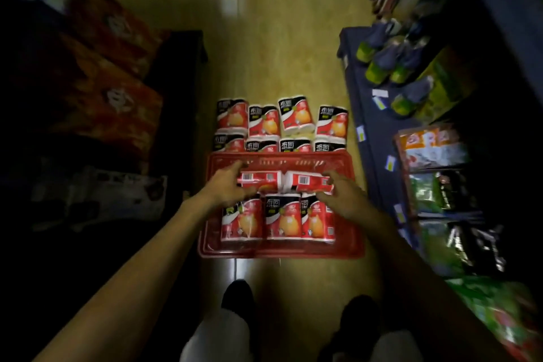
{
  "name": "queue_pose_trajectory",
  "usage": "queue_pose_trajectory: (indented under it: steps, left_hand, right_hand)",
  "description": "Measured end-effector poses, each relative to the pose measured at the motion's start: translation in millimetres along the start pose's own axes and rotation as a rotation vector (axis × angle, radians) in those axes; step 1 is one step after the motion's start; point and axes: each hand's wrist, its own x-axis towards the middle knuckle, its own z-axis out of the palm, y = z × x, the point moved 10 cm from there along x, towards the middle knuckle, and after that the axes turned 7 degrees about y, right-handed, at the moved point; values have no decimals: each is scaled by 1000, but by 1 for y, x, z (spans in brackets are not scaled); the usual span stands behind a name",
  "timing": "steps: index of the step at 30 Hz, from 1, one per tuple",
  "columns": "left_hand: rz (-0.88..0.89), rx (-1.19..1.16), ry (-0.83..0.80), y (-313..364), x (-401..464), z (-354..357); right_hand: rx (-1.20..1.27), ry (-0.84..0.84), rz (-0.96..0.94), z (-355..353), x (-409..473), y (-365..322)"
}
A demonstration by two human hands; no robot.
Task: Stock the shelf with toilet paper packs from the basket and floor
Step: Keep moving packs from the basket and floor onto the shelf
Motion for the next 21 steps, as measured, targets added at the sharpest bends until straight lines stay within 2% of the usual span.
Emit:
queue_pose_trajectory:
  steps: [5, 10, 15, 21]
  left_hand:
    - [-64, -20, 72, -95, 46, 67]
    - [-42, 20, 195, -146, 87, 82]
    - [65, -15, 288, -147, 112, 74]
    - [113, -21, 315, -152, 120, 81]
  right_hand:
    - [-43, -54, -81, 127, 72, 47]
    - [56, -133, -132, 241, 118, 44]
    - [119, -125, -43, 310, 143, 49]
    - [205, -80, 57, 349, 154, 59]
